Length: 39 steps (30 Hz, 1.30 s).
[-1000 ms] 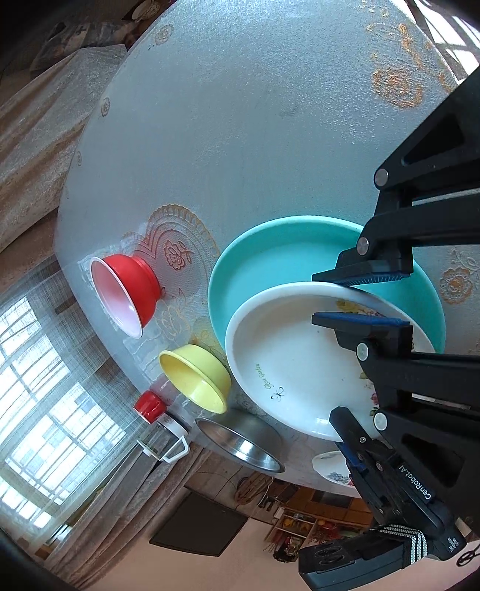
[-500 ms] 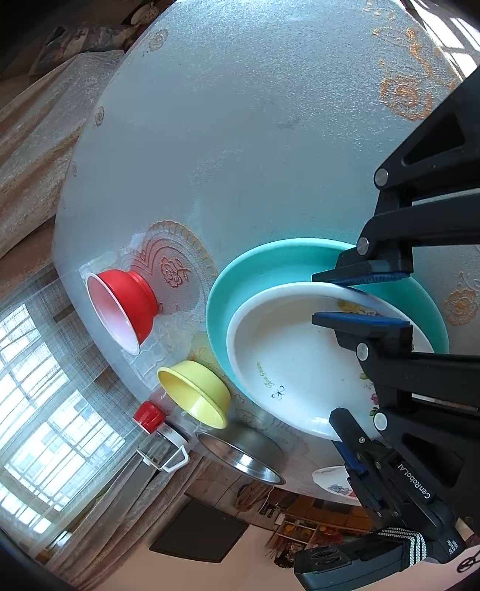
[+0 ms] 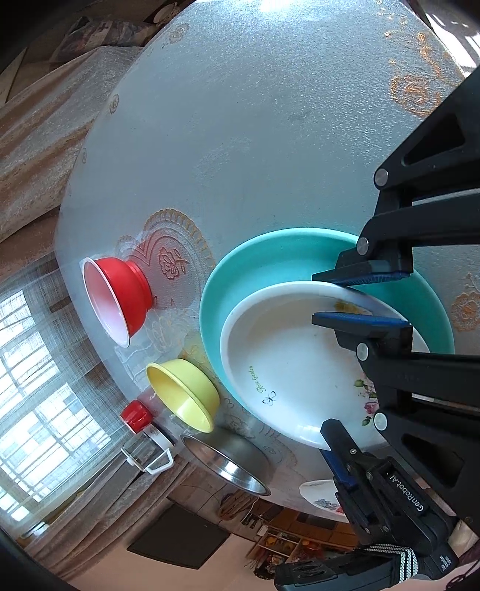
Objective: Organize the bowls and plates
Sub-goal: 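Carry the rose plate with both grippers over the teal plate, then lower the rose plate onto the teal plate and open both grippers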
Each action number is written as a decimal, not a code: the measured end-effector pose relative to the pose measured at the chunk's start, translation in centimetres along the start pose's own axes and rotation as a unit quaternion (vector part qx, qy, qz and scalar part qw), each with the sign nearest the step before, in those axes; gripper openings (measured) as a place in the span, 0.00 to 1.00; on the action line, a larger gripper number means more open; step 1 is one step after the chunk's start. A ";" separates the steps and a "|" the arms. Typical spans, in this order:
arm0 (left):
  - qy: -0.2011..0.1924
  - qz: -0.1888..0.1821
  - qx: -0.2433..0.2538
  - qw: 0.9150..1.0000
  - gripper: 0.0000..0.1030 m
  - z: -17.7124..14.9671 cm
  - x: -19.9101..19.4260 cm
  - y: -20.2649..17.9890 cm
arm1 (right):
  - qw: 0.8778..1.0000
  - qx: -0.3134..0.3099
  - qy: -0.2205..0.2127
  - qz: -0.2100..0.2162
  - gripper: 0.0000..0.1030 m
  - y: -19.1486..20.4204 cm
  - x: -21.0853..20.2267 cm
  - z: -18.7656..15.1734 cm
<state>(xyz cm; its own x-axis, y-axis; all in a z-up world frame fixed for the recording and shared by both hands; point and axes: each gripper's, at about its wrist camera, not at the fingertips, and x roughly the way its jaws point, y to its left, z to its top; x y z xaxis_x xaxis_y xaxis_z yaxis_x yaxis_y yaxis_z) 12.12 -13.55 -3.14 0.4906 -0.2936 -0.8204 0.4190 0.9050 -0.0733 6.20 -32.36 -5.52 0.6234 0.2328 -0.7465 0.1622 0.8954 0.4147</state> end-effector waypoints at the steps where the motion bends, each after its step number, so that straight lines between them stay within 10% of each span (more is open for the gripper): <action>1: 0.000 0.001 0.000 1.000 0.19 0.0 0.0 0.0 | 1.000 -0.004 -0.001 -0.003 0.13 0.1 0.0 0.0; 39: -0.012 0.027 -0.009 1.000 0.23 -0.4 0.0 -0.2 | 0.997 -0.059 -0.027 -0.038 0.16 1.4 -0.6 -1.0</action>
<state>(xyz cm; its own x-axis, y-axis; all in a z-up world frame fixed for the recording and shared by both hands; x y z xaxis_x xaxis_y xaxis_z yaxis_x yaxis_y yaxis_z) 11.71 -13.58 -3.32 0.5308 -0.2513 -0.8094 0.3781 0.9250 -0.0392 5.26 -30.88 -5.00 0.6536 0.1456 -0.7428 0.1208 0.9487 0.2923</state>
